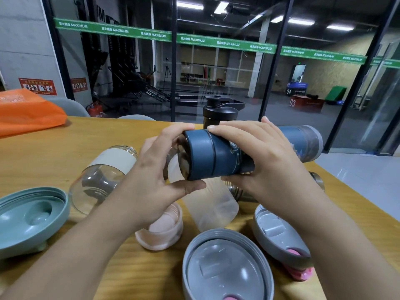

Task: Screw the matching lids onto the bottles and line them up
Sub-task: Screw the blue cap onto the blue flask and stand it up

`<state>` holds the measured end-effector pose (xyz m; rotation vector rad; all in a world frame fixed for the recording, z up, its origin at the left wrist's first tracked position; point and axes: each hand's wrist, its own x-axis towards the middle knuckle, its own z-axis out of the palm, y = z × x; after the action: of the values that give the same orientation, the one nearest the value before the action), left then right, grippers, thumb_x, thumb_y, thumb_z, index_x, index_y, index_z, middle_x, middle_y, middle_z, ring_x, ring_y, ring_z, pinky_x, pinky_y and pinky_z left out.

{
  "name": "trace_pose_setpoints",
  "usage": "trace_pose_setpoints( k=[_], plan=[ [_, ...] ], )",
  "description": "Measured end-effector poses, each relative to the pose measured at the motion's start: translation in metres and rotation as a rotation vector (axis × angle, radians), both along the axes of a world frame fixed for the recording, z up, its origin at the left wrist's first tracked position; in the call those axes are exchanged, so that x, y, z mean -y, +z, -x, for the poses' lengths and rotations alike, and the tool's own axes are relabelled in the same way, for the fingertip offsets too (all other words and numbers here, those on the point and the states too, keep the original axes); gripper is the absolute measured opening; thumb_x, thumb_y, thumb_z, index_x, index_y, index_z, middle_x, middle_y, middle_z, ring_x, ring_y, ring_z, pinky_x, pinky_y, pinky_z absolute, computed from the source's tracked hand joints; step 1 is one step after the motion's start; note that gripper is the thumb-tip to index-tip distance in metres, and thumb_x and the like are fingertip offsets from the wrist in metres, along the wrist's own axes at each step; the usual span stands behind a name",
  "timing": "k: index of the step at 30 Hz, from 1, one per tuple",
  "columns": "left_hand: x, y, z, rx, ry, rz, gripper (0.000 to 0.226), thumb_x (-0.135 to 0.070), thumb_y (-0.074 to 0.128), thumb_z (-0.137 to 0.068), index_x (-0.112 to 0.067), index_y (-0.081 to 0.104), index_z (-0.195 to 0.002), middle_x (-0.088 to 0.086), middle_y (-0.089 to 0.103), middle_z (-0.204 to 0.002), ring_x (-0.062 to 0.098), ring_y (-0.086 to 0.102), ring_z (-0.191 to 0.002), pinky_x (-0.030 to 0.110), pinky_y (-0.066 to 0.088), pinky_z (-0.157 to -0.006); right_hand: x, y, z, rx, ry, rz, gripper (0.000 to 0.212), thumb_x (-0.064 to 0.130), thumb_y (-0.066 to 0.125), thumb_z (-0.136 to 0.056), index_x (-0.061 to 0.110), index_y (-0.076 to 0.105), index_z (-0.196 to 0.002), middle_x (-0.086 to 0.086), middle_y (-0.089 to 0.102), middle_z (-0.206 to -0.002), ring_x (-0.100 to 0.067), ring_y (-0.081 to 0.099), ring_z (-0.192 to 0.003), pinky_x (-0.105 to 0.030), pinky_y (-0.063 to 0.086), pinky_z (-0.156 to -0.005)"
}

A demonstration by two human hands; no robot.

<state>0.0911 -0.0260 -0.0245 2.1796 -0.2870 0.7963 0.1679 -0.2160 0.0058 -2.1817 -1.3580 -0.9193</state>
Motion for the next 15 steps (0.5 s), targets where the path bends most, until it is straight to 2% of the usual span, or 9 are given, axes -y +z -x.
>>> trace_pose_setpoints(
  k=[3, 5, 8, 10, 12, 13, 15],
  plan=[
    [0.001, 0.0, 0.001, 0.03, 0.046, -0.04, 0.079, -0.06, 0.065, -0.056, -0.069, 0.025, -0.123, -0.027, 0.043, -0.127, 0.003, 0.04, -0.123, 0.006, 0.031, -0.094, 0.0, -0.002, -0.001, 0.002, 0.01, -0.026, 0.074, 0.019, 0.08, -0.065, 0.03, 0.048, -0.131, 0.005, 0.057, -0.128, -0.02, 0.049, -0.121, -0.047, 0.019, -0.112],
    [0.002, 0.001, 0.003, 0.037, 0.067, -0.039, 0.085, -0.064, 0.064, -0.054, -0.071, 0.019, -0.126, -0.036, 0.041, -0.123, -0.004, 0.039, -0.12, 0.005, 0.031, -0.092, -0.001, -0.003, -0.002, -0.009, 0.022, -0.045, 0.077, 0.018, 0.081, -0.065, 0.032, 0.043, -0.131, 0.007, 0.056, -0.128, -0.018, 0.049, -0.122, -0.048, 0.019, -0.113],
    [0.002, 0.001, 0.004, 0.048, 0.05, -0.027, 0.098, -0.063, 0.068, -0.053, -0.071, 0.007, -0.13, -0.032, 0.04, -0.128, -0.005, 0.038, -0.124, 0.014, 0.032, -0.097, -0.001, -0.005, -0.005, -0.021, 0.018, -0.072, 0.086, 0.016, 0.084, -0.065, 0.031, 0.039, -0.137, 0.007, 0.055, -0.13, -0.016, 0.045, -0.124, -0.047, 0.016, -0.114],
    [0.003, 0.001, 0.002, 0.053, 0.05, -0.053, 0.103, -0.057, 0.073, -0.058, -0.069, 0.003, -0.132, -0.037, 0.036, -0.129, -0.005, 0.035, -0.126, 0.017, 0.032, -0.098, 0.002, -0.004, -0.01, 0.005, -0.001, -0.095, 0.087, 0.015, 0.085, -0.065, 0.026, 0.041, -0.139, 0.005, 0.054, -0.132, -0.02, 0.041, -0.128, -0.054, 0.019, -0.113],
    [0.002, -0.002, 0.001, 0.029, 0.056, -0.052, 0.096, -0.052, 0.072, -0.068, -0.068, 0.004, -0.133, -0.042, 0.035, -0.125, -0.007, 0.035, -0.125, 0.018, 0.031, -0.098, 0.005, -0.004, -0.015, 0.037, -0.019, -0.115, 0.084, 0.016, 0.085, -0.064, 0.023, 0.045, -0.137, 0.004, 0.054, -0.134, -0.025, 0.036, -0.129, -0.059, 0.029, -0.108],
    [0.001, -0.005, 0.0, 0.016, 0.057, -0.046, 0.091, -0.052, 0.07, -0.072, -0.067, 0.005, -0.134, -0.042, 0.036, -0.125, -0.007, 0.035, -0.125, 0.018, 0.032, -0.099, 0.007, -0.004, -0.016, 0.059, -0.034, -0.135, 0.083, 0.016, 0.086, -0.063, 0.023, 0.046, -0.135, 0.005, 0.054, -0.134, -0.026, 0.036, -0.126, -0.057, 0.034, -0.104],
    [-0.001, -0.007, 0.0, -0.004, 0.061, -0.048, 0.078, -0.055, 0.065, -0.076, -0.068, 0.012, -0.131, -0.037, 0.042, -0.125, -0.008, 0.037, -0.122, 0.017, 0.032, -0.098, 0.011, -0.003, -0.017, 0.079, -0.067, -0.195, 0.085, 0.013, 0.087, -0.06, 0.025, 0.047, -0.133, 0.021, 0.049, -0.132, -0.024, 0.037, -0.12, -0.048, 0.035, -0.097]
  ],
)
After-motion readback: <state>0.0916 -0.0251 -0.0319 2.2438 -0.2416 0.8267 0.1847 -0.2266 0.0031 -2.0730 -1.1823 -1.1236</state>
